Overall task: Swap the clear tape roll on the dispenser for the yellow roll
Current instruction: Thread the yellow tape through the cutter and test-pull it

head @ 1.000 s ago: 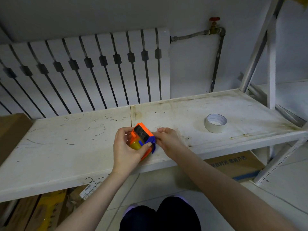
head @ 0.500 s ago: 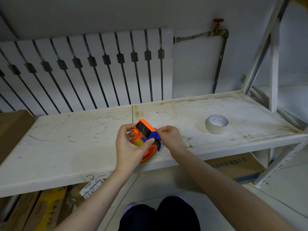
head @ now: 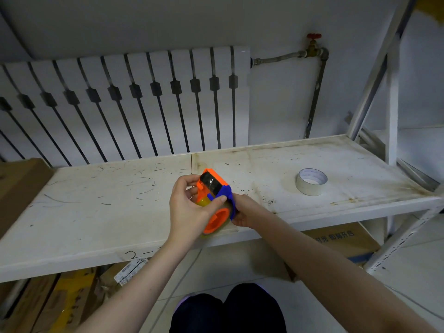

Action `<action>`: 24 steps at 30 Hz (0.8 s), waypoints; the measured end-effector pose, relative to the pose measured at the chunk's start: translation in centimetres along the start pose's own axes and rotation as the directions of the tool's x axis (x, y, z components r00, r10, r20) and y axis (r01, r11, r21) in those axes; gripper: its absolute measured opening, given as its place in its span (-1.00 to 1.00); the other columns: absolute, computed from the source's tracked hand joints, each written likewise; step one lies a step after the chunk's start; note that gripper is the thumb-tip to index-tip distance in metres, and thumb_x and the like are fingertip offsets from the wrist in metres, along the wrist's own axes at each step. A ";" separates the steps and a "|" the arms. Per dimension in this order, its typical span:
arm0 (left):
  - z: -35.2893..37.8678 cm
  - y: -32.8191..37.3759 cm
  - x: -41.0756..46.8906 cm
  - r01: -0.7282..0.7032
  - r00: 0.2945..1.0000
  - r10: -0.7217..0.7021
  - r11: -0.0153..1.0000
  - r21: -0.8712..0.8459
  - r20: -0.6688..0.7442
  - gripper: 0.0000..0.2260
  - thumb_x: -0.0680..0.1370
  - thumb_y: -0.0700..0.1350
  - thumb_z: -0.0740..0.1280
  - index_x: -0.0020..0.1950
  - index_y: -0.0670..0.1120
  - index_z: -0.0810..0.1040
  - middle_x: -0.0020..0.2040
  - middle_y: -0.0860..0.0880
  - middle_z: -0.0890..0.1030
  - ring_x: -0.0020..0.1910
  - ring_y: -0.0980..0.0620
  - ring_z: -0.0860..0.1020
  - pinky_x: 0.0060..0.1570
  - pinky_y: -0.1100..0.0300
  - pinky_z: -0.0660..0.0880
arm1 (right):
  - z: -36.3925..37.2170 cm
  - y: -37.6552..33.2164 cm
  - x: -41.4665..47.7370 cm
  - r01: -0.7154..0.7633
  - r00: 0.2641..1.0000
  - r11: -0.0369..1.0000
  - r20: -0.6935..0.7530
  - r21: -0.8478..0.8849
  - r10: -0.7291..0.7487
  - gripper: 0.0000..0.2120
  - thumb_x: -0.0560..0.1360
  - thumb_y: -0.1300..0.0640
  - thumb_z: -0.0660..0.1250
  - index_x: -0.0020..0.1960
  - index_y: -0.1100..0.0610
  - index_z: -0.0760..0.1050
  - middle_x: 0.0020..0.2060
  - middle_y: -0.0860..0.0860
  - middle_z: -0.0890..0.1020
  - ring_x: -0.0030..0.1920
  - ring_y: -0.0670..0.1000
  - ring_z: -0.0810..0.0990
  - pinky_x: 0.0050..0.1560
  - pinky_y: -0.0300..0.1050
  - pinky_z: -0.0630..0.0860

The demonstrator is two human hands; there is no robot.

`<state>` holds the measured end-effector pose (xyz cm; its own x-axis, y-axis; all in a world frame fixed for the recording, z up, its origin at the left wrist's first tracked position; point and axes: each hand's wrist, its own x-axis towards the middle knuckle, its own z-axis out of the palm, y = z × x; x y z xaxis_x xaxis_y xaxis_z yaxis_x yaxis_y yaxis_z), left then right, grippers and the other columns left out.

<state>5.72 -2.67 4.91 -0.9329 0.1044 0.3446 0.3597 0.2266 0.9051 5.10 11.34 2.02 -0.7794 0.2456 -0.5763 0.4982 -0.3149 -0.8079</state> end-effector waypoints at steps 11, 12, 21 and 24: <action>0.9 2.2 1.4 0.422 0.881 -0.473 0.789 -0.446 -0.005 -0.57 0.30 -0.22 0.56 0.08 -0.17 0.47 -0.11 -0.08 0.56 -0.26 0.04 0.57 -0.30 0.21 0.48 | -2.7 -0.2 -1.8 0.644 0.764 0.739 0.208 -0.197 -0.610 -0.73 0.59 -0.01 0.17 0.21 0.09 0.42 0.12 0.00 0.54 0.12 -0.04 0.55 0.15 -0.11 0.48; 1.1 2.3 1.3 0.458 0.860 -0.509 0.748 -0.481 0.029 -0.56 0.31 -0.22 0.55 0.11 -0.20 0.47 -0.10 -0.11 0.58 -0.26 0.02 0.57 -0.33 0.21 0.49 | -2.8 -0.2 -2.2 0.646 0.758 0.730 0.292 -0.221 -0.583 -0.66 0.55 -0.07 0.20 0.24 0.08 0.42 0.13 0.02 0.55 0.13 -0.04 0.55 0.17 -0.10 0.48; 1.3 2.8 1.5 0.538 0.769 -0.637 0.601 -0.591 0.052 -0.74 0.35 -0.16 0.54 -0.21 -0.15 0.46 -0.22 -0.14 0.61 -0.21 -0.11 0.62 -0.10 -0.01 0.60 | -4.9 1.8 -3.6 0.750 0.644 0.479 0.341 -0.455 -0.685 -0.10 0.12 -0.03 0.64 0.33 -0.08 0.23 0.21 -0.15 0.46 0.21 -0.11 0.48 0.14 -0.21 0.51; 1.7 3.2 1.7 0.558 0.782 -0.615 0.614 -0.557 0.105 -0.74 0.35 -0.16 0.54 -0.16 -0.17 0.46 -0.18 -0.16 0.63 -0.16 -0.12 0.64 -0.14 0.01 0.62 | -4.6 2.4 -3.7 0.739 0.590 0.356 0.296 -0.572 -0.751 0.02 0.08 -0.20 0.58 0.40 -0.08 0.14 0.33 -0.12 0.35 0.27 -0.07 0.42 0.18 -0.13 0.52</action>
<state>5.36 -0.10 7.98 -0.9486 0.0440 -0.3134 -0.3091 -0.3422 0.8874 10.95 13.86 1.63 -0.9466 0.1098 0.3031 -0.1821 0.5938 -0.7838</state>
